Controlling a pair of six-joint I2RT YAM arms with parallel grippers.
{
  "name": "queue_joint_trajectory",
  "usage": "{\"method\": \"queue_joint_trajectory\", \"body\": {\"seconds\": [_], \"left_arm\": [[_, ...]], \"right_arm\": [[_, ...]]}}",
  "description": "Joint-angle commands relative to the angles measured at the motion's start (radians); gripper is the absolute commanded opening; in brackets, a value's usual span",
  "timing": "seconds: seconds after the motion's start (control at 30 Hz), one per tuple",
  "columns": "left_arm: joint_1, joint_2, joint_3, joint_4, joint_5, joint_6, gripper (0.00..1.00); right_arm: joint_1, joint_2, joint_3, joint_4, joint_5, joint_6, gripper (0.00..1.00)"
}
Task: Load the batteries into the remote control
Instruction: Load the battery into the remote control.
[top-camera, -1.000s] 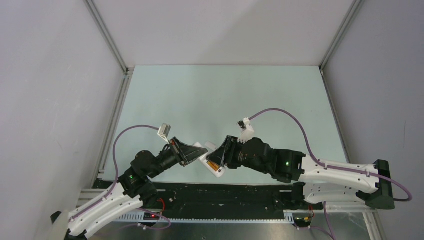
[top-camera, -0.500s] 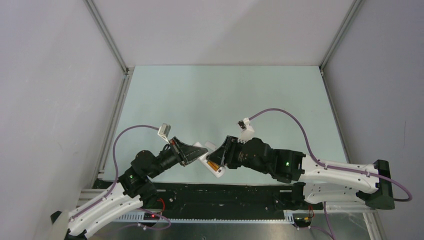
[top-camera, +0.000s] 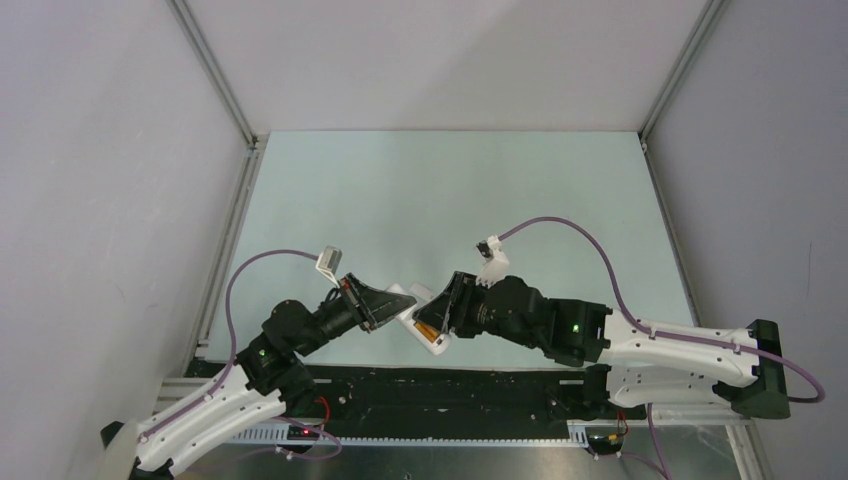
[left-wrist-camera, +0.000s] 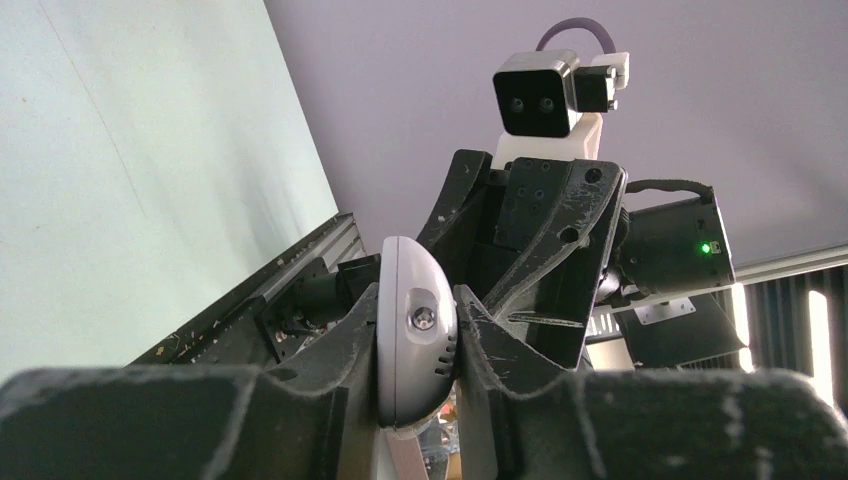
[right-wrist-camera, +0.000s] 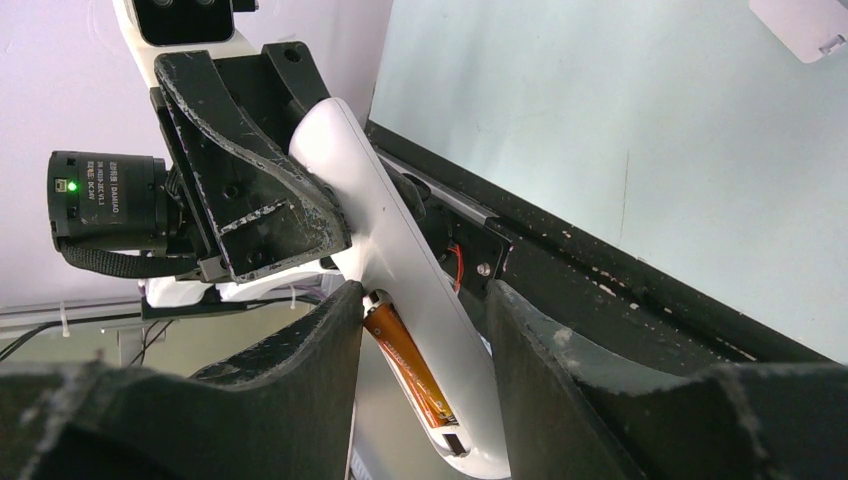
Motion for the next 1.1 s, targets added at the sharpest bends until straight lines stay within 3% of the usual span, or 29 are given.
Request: {"method": "queue_joint_trajectory", "body": {"seconds": [0.0,1.07], "left_arm": [[0.005,-0.007,0.063,0.081,-0.087,-0.025,0.0],[0.006,-0.002,0.079,0.082,-0.1,-0.041,0.0]], "right_arm": [[0.024,-0.012,0.005,-0.055,-0.027,-0.007,0.51],[0.045,-0.07,-0.063,-0.052,-0.009,0.026,0.5]]}}
